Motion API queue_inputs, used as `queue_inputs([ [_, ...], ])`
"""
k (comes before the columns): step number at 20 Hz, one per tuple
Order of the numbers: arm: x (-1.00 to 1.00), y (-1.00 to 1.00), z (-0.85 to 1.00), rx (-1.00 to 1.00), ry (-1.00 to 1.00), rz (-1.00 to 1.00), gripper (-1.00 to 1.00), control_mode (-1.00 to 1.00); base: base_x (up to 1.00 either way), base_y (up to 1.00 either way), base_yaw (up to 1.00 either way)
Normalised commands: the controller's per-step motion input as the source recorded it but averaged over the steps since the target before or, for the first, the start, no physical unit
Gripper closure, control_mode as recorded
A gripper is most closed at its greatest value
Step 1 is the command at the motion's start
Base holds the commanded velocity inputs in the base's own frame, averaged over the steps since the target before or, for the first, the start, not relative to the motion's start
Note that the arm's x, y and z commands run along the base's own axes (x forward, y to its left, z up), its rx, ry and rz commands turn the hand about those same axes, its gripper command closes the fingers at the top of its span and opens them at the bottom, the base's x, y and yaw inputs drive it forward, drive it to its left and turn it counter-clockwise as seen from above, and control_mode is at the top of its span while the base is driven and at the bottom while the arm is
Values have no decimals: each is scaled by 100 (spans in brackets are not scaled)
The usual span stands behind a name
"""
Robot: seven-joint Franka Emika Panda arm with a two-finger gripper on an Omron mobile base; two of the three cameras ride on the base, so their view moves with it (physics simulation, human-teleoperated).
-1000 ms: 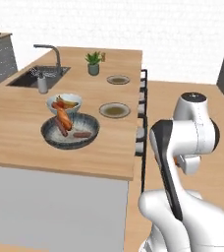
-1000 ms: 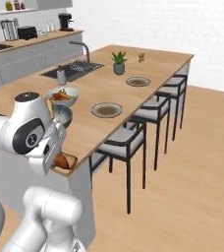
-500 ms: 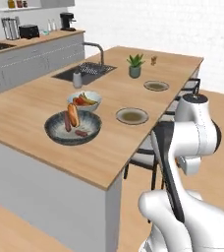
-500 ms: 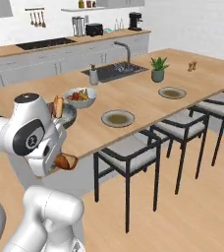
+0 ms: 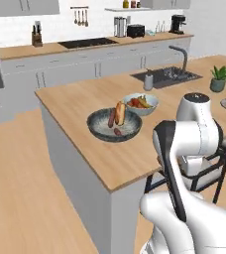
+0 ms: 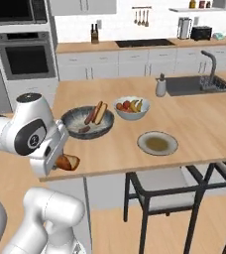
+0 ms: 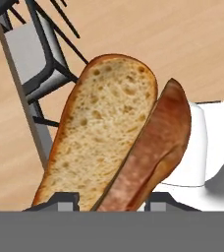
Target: Place one bun and one sausage from the bowl on each plate.
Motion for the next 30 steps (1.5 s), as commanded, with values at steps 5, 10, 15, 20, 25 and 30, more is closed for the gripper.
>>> queue_inputs([
  [5,0,0,0,0,0,0,100,100,-46,-93,71],
  [10,0,0,0,0,0,0,100,100,-64,-100,43],
  [15,0,0,0,0,0,0,100,100,-4,-100,4],
  [20,0,0,0,0,0,0,100,100,52,-53,-15],
  [25,0,0,0,0,0,0,100,100,73,-24,-2],
  [30,0,0,0,0,0,0,100,100,85,-16,9],
])
